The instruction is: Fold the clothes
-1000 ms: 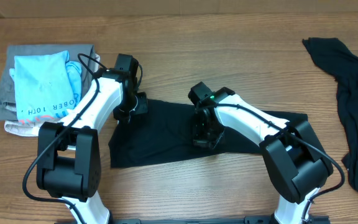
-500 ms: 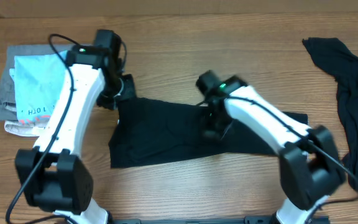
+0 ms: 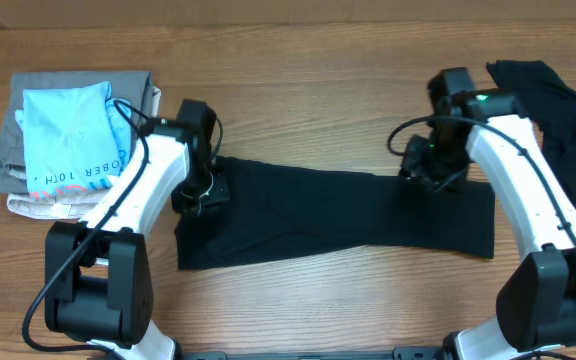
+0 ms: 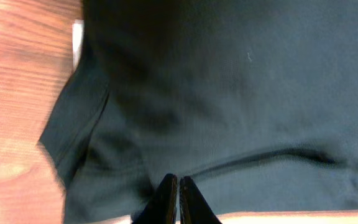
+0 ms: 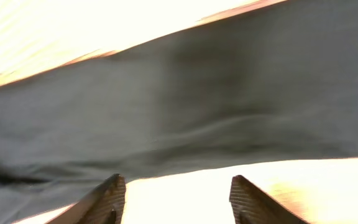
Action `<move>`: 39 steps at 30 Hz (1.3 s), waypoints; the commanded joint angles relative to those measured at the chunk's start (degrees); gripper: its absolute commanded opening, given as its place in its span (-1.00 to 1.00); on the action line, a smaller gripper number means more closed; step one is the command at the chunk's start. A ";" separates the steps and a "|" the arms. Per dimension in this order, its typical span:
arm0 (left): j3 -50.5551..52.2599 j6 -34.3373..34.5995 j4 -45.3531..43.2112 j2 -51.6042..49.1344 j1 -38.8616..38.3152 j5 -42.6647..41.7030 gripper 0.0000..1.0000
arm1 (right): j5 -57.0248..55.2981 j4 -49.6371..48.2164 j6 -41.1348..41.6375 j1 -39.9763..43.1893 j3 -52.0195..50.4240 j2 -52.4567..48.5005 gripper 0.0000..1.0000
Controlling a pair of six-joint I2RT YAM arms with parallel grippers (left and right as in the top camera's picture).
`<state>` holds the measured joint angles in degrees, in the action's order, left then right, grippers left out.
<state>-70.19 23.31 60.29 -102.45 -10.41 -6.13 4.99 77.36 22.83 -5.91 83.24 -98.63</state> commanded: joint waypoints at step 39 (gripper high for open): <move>-0.87 1.09 -30.16 -7.28 8.02 6.97 -0.46 | -5.27 -9.75 -0.98 22.64 -10.99 0.46 0.34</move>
<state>-66.52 24.18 28.86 -109.23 -1.85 4.36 -0.86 68.60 22.06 16.75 74.46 -98.63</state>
